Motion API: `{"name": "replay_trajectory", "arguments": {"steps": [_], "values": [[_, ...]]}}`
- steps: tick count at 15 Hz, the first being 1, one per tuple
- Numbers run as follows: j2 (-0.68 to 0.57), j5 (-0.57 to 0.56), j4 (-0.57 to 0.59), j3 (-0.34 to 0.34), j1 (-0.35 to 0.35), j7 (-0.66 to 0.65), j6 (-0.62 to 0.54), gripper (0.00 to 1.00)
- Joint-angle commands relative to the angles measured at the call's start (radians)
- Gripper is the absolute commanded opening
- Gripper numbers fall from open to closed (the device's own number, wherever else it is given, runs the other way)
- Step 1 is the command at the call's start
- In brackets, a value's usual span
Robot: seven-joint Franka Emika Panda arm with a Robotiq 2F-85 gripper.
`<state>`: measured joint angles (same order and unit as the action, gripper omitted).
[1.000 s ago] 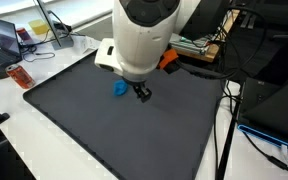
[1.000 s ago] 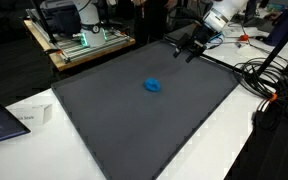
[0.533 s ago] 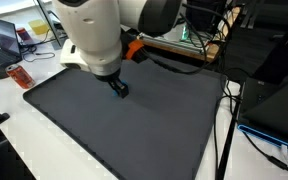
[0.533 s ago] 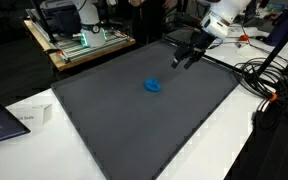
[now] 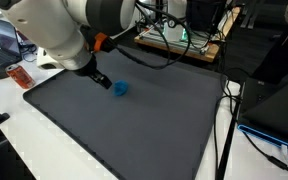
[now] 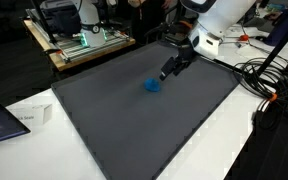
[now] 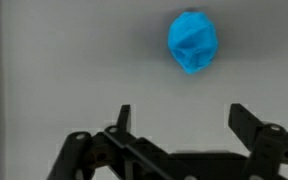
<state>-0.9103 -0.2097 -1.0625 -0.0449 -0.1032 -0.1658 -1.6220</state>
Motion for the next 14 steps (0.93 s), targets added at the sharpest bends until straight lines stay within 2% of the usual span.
{"name": "replay_trajectory", "arguments": {"steps": [1,3,9,14], "values": [[-0.087,0.084,0.173,0.037,0.052,0.122,0.136,1.0],[-0.122,0.126,0.238,0.047,0.07,0.143,0.188,1.0],[-0.209,0.258,0.356,0.097,0.144,0.223,0.215,1.0],[-0.254,0.33,0.387,0.146,0.211,0.277,0.179,1.0]]}}
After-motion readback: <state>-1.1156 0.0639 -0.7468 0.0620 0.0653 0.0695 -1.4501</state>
